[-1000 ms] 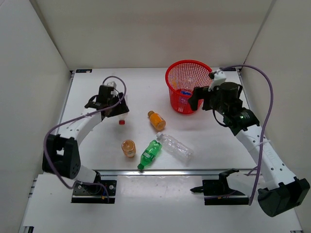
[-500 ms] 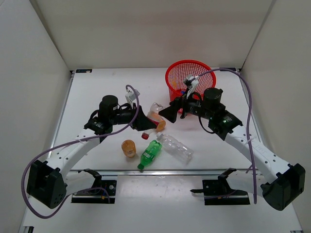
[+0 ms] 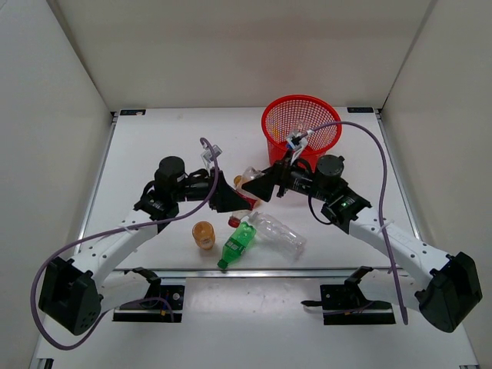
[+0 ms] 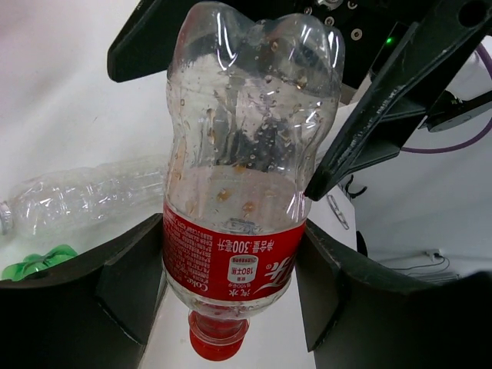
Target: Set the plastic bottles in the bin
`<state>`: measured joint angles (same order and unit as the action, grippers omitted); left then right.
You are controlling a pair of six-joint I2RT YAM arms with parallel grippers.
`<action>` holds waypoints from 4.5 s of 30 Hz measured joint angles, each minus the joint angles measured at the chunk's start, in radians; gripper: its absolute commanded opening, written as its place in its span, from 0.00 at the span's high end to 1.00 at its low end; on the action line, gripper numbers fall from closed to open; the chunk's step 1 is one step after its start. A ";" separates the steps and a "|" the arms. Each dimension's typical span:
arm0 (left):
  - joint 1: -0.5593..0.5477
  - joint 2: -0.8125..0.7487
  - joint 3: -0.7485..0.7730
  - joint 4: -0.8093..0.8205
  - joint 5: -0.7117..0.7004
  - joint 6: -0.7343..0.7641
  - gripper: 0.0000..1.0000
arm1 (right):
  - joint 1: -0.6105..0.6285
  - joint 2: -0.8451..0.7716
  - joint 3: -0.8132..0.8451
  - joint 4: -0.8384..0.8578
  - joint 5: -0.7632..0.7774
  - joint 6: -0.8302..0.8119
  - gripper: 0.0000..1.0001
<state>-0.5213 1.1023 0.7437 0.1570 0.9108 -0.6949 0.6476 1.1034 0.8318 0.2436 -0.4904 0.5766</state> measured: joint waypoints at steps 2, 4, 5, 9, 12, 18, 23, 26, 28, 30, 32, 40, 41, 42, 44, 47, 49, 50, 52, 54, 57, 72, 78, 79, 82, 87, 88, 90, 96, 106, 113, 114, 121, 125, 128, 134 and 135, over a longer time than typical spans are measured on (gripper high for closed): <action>-0.008 0.006 -0.007 0.006 -0.005 -0.010 0.69 | 0.000 0.001 -0.022 0.038 0.003 0.034 0.19; -0.022 0.011 -0.016 0.011 -0.012 -0.018 0.68 | 0.006 0.006 -0.028 0.055 0.013 0.061 0.37; -0.029 0.016 -0.018 0.013 -0.016 -0.024 0.67 | 0.008 0.007 -0.029 0.063 0.016 0.077 0.43; -0.038 0.029 -0.018 0.024 -0.024 -0.039 0.64 | 0.006 0.003 -0.049 0.087 0.040 0.107 0.73; -0.038 0.035 -0.018 0.034 -0.032 -0.047 0.63 | 0.003 -0.008 -0.062 0.091 0.062 0.124 0.85; -0.040 0.049 -0.013 0.073 -0.044 -0.070 0.10 | -0.011 -0.021 -0.067 0.091 0.089 0.132 1.00; -0.042 0.061 -0.012 0.099 -0.055 -0.097 0.02 | -0.073 -0.021 -0.063 0.067 0.092 0.135 1.00; -0.031 0.059 -0.012 0.106 -0.051 -0.113 0.01 | -0.122 -0.021 -0.037 0.026 0.097 0.108 1.00; -0.021 0.045 -0.008 0.085 -0.050 -0.109 0.02 | -0.162 -0.018 -0.002 -0.023 0.108 0.074 1.00; -0.008 0.017 0.016 0.002 -0.064 -0.074 0.02 | -0.205 -0.010 0.065 -0.081 0.130 0.025 1.00; 0.000 -0.006 0.080 -0.148 -0.126 -0.010 0.01 | -0.243 0.007 0.151 -0.122 0.155 -0.034 1.00; 0.026 0.031 0.360 -0.732 -0.763 0.209 0.01 | -0.333 0.140 0.464 -0.162 0.349 -0.290 1.00; 0.045 0.041 0.352 -0.782 -0.813 0.220 0.01 | -0.337 0.164 0.482 -0.163 0.375 -0.315 1.00; 0.063 0.051 0.334 -0.826 -0.869 0.227 0.01 | -0.346 0.198 0.503 -0.169 0.404 -0.343 1.00; 0.075 0.064 0.303 -0.898 -0.945 0.234 0.01 | -0.355 0.266 0.532 -0.176 0.447 -0.379 0.99; 0.065 0.071 0.271 -0.974 -0.992 0.241 0.02 | -0.367 0.379 0.552 -0.194 0.506 -0.423 0.87; 0.057 0.074 0.268 -0.999 -1.001 0.244 0.01 | -0.375 0.443 0.555 -0.213 0.529 -0.438 0.57; 0.052 0.076 0.268 -1.005 -1.005 0.245 0.02 | -0.376 0.473 0.556 -0.224 0.540 -0.445 0.49; 0.042 0.080 0.267 -1.022 -1.012 0.250 0.02 | -0.376 0.517 0.556 -0.253 0.561 -0.458 0.27; 0.039 0.082 0.265 -1.032 -1.013 0.260 0.01 | -0.375 0.541 0.556 -0.274 0.579 -0.471 0.14; 0.036 0.081 0.264 -1.050 -1.008 0.280 0.01 | -0.373 0.544 0.570 -0.290 0.594 -0.487 0.00; -0.030 -0.003 0.257 -1.100 -0.907 0.383 0.02 | -0.302 0.298 0.594 -0.494 0.598 -0.560 0.00; 0.026 -0.105 0.255 -1.162 -0.995 0.338 0.01 | -0.006 0.123 0.514 -0.630 0.665 -0.652 0.01; 0.040 -0.121 0.255 -1.182 -1.028 0.320 0.01 | 0.062 0.108 0.497 -0.644 0.664 -0.653 0.01; 0.113 -0.161 0.248 -1.226 -1.088 0.282 0.01 | 0.207 0.092 0.430 -0.670 0.609 -0.634 0.00; 0.277 -0.232 0.243 -1.304 -1.216 0.248 0.01 | 0.365 0.180 0.314 -0.658 0.478 -0.603 0.01; 0.283 -0.243 0.244 -1.323 -1.248 0.243 0.01 | 0.396 0.217 0.303 -0.650 0.454 -0.603 0.00; 0.284 -0.260 0.244 -1.350 -1.285 0.239 0.01 | 0.449 0.293 0.280 -0.612 0.412 -0.605 0.00; 0.285 -0.296 0.244 -1.400 -1.341 0.230 0.01 | 0.494 0.487 0.263 -0.520 0.332 -0.607 0.01; 0.282 -0.311 0.252 -1.421 -1.366 0.227 0.01 | 0.483 0.732 0.357 -0.383 0.259 -0.611 0.01; 0.282 -0.301 0.252 -1.419 -1.363 0.228 0.01 | 0.482 0.775 0.391 -0.293 0.251 -0.603 0.58; 0.282 -0.301 0.252 -1.419 -1.362 0.230 0.01 | 0.482 0.777 0.397 -0.293 0.253 -0.591 0.66; 0.274 -0.298 0.252 -1.398 -1.316 0.236 0.02 | 0.463 0.700 0.414 -0.341 0.315 -0.576 0.82; 0.249 -0.288 0.251 -1.358 -1.254 0.250 0.01 | 0.376 0.547 0.415 -0.399 0.354 -0.539 0.80; 0.205 -0.265 0.244 -1.307 -1.200 0.256 0.01 | 0.200 0.413 0.442 -0.442 0.347 -0.501 0.84; 0.045 -0.130 0.219 -1.159 -1.050 0.264 0.01 | -0.225 0.317 0.634 -0.528 0.386 -0.464 0.82; 0.013 -0.099 0.218 -1.132 -1.025 0.267 0.01 | -0.274 0.317 0.656 -0.538 0.390 -0.461 0.81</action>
<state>-0.5083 1.0035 0.9615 -0.9752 -0.1139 -0.4278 0.3733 1.4204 1.4876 -0.2947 -0.1005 0.1158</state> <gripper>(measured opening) 0.986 0.630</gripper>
